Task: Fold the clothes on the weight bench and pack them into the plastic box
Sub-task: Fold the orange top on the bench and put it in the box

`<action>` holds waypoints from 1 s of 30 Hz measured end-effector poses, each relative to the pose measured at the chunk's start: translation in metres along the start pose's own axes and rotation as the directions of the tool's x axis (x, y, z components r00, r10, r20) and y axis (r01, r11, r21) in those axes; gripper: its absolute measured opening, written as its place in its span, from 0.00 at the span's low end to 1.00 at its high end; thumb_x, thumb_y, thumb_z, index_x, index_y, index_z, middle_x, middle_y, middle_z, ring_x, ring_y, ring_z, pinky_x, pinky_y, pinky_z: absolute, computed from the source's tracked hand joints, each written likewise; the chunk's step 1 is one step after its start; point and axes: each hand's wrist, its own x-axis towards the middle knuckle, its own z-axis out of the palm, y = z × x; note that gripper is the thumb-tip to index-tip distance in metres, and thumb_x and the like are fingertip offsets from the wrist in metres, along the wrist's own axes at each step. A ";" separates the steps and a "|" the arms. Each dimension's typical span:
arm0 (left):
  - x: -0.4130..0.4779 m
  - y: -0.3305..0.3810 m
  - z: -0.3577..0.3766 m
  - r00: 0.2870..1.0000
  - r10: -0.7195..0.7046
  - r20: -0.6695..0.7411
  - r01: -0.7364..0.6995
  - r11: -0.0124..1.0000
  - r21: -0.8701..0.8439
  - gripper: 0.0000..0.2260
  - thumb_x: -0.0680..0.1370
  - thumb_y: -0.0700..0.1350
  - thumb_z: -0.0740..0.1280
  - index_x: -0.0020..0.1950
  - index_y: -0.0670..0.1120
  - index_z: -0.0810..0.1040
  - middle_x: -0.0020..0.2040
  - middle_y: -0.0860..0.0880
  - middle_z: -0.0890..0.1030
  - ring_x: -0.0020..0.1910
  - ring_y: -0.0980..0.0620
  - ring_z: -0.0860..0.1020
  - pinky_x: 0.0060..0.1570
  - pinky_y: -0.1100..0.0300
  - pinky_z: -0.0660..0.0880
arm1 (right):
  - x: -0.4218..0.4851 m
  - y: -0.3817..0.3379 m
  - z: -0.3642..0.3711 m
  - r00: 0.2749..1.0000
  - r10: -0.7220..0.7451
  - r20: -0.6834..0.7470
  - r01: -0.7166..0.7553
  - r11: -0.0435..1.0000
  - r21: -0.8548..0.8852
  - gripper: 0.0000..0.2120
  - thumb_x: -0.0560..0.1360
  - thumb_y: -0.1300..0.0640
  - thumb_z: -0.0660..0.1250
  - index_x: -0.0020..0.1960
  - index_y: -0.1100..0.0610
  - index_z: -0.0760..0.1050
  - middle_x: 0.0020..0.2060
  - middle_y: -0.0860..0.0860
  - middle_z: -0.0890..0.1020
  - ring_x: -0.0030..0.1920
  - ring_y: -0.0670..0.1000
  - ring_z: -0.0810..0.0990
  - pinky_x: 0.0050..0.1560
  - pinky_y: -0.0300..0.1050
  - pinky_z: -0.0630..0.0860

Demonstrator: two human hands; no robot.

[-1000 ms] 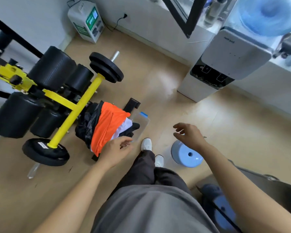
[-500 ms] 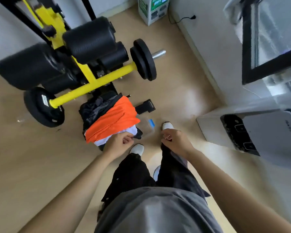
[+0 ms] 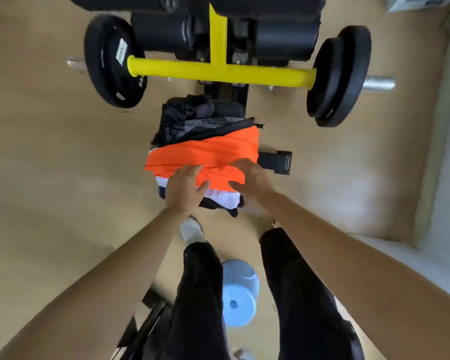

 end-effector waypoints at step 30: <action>-0.057 -0.049 -0.116 0.978 0.207 -0.021 -0.196 0.883 -0.426 0.11 0.80 0.52 0.66 0.52 0.44 0.77 0.39 0.54 0.77 0.36 0.54 0.75 0.38 0.56 0.70 | -0.168 -0.124 -0.058 0.783 0.189 -0.592 -0.065 0.972 0.225 0.03 0.72 0.64 0.71 0.45 0.59 0.77 0.36 0.50 0.79 0.37 0.48 0.73 0.40 0.39 0.69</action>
